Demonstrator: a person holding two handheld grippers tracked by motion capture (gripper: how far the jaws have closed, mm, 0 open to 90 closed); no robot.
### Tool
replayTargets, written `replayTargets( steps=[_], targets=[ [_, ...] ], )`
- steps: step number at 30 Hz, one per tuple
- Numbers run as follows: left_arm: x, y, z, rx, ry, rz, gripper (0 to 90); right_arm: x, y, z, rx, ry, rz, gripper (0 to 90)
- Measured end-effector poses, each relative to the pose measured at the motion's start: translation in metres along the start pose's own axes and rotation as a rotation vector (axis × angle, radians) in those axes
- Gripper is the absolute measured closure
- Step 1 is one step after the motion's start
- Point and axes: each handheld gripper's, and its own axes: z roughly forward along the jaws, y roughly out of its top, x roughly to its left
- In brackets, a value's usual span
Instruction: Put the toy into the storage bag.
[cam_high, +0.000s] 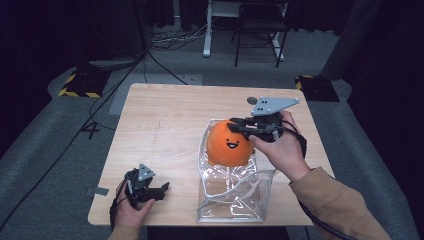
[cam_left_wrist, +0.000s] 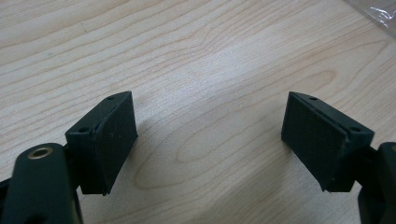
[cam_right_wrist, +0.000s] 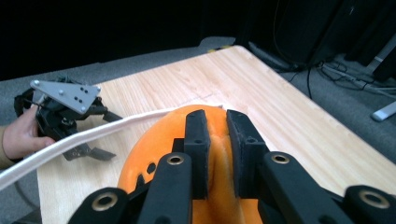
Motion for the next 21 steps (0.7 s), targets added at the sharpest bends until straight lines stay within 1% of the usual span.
replayTargets(
  steps=[8,19,20,21],
  targets=[
    [0.0,0.0,0.0,0.0,0.0,0.0,18.5,0.002,-0.01,0.02,0.07,0.019,0.006,79.5],
    [0.0,0.0,0.0,0.0,0.0,0.0,18.5,0.005,-0.021,0.041,0.174,0.062,0.017,79.2],
    [0.0,0.0,0.0,0.0,0.0,0.0,18.5,0.006,-0.023,0.046,0.199,0.071,0.02,79.0],
    [0.0,0.0,0.0,0.0,0.0,0.0,18.5,0.006,-0.023,0.046,0.199,0.071,0.02,79.0]
  ],
)
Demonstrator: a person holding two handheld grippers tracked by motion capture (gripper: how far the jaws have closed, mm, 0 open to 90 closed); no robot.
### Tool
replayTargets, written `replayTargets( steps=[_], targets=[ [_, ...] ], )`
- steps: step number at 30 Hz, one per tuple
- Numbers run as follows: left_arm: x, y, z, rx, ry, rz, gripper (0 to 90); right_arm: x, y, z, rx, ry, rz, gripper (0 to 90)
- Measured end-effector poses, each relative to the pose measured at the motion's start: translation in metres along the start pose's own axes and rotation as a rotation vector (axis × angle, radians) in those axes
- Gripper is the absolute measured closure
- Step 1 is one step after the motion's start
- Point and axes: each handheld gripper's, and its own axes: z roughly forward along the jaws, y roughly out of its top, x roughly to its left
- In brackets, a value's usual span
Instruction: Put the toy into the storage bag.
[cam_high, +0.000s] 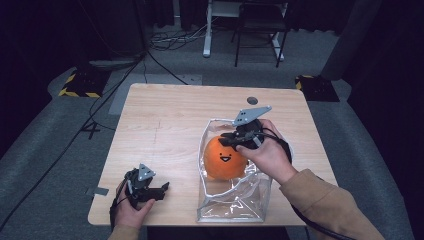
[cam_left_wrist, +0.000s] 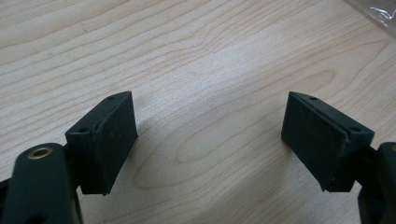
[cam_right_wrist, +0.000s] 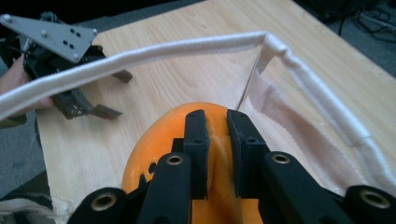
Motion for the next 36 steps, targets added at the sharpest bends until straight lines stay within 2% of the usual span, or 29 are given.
replayTargets(
  steps=[10,26,36],
  targets=[
    [0.0,0.0,0.0,0.0,0.0,0.0,18.5,-0.001,-0.004,0.016,0.096,0.037,0.006,78.8],
    [0.0,0.0,0.0,0.001,-0.001,0.002,18.5,-0.004,-0.013,0.034,0.221,0.062,0.012,75.9],
    [0.0,0.0,0.0,0.001,0.0,0.002,18.5,-0.005,-0.014,0.034,0.251,0.067,0.022,74.3]
  ],
)
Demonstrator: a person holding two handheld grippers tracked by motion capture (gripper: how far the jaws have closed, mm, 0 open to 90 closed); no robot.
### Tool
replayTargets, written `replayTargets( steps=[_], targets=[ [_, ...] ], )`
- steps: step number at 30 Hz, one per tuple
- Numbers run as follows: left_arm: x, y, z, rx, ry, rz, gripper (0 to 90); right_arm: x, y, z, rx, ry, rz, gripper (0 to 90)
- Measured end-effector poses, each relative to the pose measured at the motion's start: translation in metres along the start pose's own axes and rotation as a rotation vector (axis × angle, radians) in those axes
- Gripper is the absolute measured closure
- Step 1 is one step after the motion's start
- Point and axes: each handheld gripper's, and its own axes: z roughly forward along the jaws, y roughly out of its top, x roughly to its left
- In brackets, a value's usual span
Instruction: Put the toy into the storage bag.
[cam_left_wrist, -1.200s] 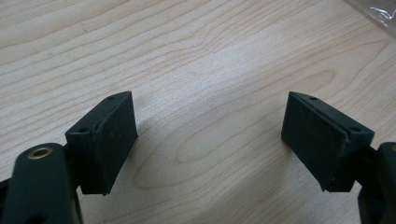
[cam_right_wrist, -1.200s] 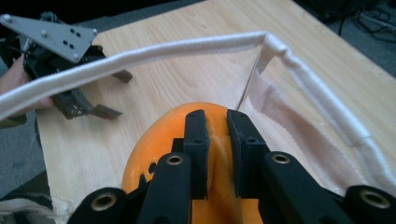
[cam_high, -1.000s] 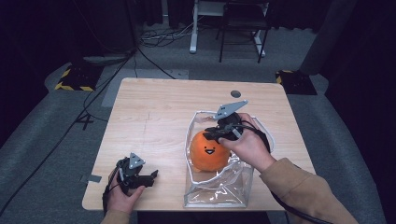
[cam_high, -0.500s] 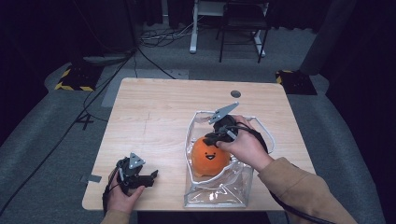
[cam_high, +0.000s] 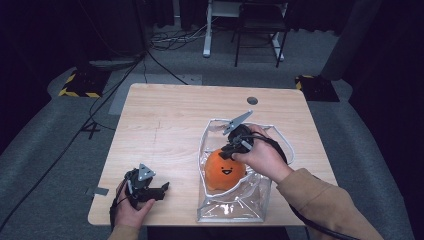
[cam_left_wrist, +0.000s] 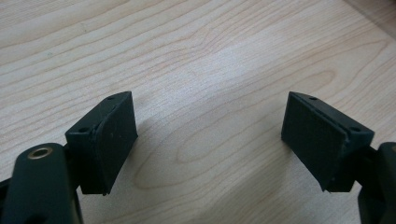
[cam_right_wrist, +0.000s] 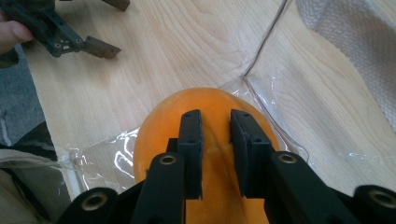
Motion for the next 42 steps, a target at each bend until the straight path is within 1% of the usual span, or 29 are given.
replayTargets(
  steps=[10,18,27,31,42],
  targets=[
    [0.0,0.0,0.0,-0.002,0.001,-0.001,18.5,-0.002,-0.002,-0.003,-0.006,0.001,0.014,70.5],
    [0.0,0.0,0.001,-0.002,0.0,-0.002,18.5,-0.003,-0.002,-0.01,-0.049,0.003,0.021,65.6],
    [0.0,0.001,0.001,-0.002,0.0,0.0,18.5,-0.002,-0.001,-0.026,-0.108,-0.012,0.026,64.0],
    [0.0,0.001,0.001,-0.002,0.0,0.0,18.5,-0.002,-0.001,-0.035,-0.133,-0.018,0.021,63.9],
    [0.0,0.001,0.001,-0.002,0.0,0.0,18.5,-0.002,-0.004,-0.064,-0.216,-0.026,0.029,62.4]
  ],
)
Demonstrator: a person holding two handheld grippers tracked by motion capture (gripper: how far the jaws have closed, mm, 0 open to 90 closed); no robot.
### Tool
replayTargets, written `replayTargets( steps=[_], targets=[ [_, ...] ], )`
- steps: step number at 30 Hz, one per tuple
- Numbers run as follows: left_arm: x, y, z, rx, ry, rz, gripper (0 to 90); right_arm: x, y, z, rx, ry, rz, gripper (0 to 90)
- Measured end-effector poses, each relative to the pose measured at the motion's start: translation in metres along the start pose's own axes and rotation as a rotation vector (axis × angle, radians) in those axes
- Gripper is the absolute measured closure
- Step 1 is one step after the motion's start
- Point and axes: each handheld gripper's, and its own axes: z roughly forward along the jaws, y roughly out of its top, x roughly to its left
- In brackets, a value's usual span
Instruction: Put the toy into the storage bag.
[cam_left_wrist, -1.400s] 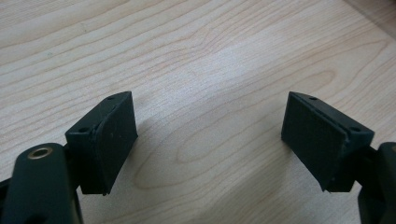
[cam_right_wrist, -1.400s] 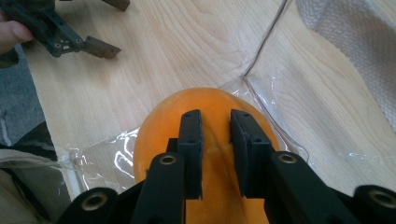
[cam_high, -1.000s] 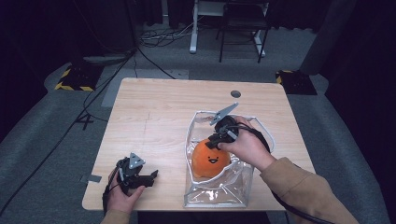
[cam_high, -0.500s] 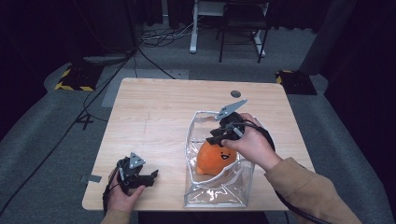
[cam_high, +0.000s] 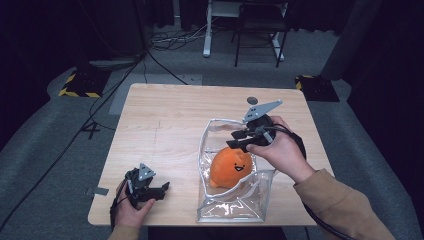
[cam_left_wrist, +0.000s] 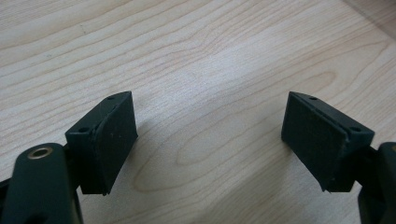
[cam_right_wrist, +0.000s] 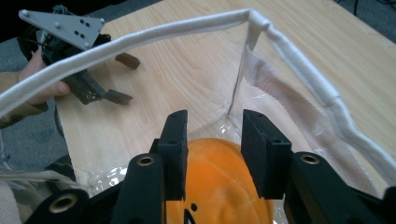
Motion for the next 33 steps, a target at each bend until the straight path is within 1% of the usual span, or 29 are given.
replayTargets(
  steps=[4,7,12,16,19,27,33],
  targets=[
    [0.0,0.0,0.0,0.0,0.0,0.0,18.5,-0.001,-0.002,-0.013,-0.039,-0.008,0.002,61.4],
    [0.0,0.0,0.0,0.0,0.0,-0.001,18.5,-0.002,-0.007,-0.023,-0.098,-0.005,-0.001,59.5],
    [0.0,0.0,0.0,0.0,0.0,0.0,18.5,-0.004,-0.018,-0.04,-0.179,-0.009,0.007,59.1],
    [0.0,0.0,0.0,0.0,-0.002,-0.001,18.5,-0.006,-0.027,-0.057,-0.225,-0.034,0.018,59.1],
    [0.0,0.0,0.0,0.001,-0.001,0.0,18.5,-0.007,-0.033,-0.066,-0.243,-0.048,0.025,59.0],
    [0.0,0.0,0.0,0.0,-0.001,-0.001,18.5,-0.014,-0.047,-0.088,-0.266,-0.08,0.052,58.7],
    [0.0,0.0,0.0,0.001,-0.001,0.001,18.5,-0.019,-0.059,-0.099,-0.258,-0.103,0.072,58.7]
  ],
)
